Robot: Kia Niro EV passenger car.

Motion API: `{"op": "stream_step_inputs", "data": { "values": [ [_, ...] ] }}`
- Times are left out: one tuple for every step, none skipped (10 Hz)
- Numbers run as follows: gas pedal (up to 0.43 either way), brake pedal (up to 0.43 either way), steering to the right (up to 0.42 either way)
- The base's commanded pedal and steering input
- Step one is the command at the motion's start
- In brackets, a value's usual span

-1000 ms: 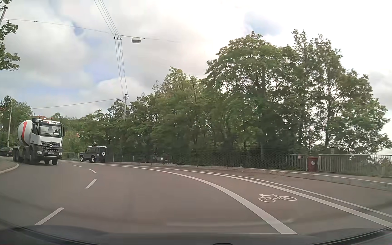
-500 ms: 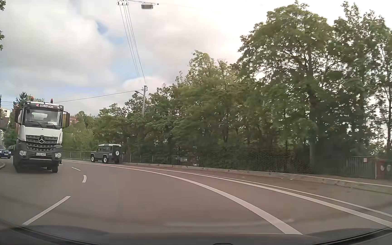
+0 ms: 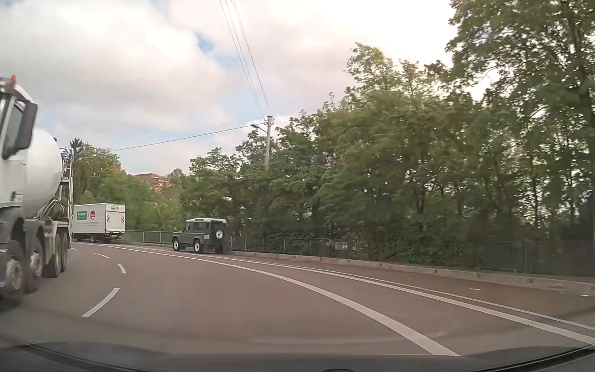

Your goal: Follow the waypoints while adhering to traffic rules and regulations

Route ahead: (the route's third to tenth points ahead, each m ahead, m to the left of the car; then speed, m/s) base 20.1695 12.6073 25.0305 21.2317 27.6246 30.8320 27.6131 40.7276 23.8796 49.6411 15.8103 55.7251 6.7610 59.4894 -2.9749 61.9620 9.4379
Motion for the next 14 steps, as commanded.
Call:
{"op": "stream_step_inputs", "data": {
  "values": [
    [0.087, 0.0, -0.168],
    [0.087, 0.0, -0.169],
    [0.087, 0.0, -0.17],
    [0.087, 0.0, -0.17],
    [0.087, 0.0, -0.169],
    [0.087, 0.0, -0.169],
    [0.087, 0.0, -0.171],
    [0.087, 0.0, -0.171],
    [0.087, 0.0, -0.17],
    [0.087, 0.0, -0.162],
    [0.087, 0.0, -0.156],
    [0.087, 0.0, -0.153],
    [0.087, 0.0, -0.153],
    [0.087, 0.0, -0.153]
  ]
}}
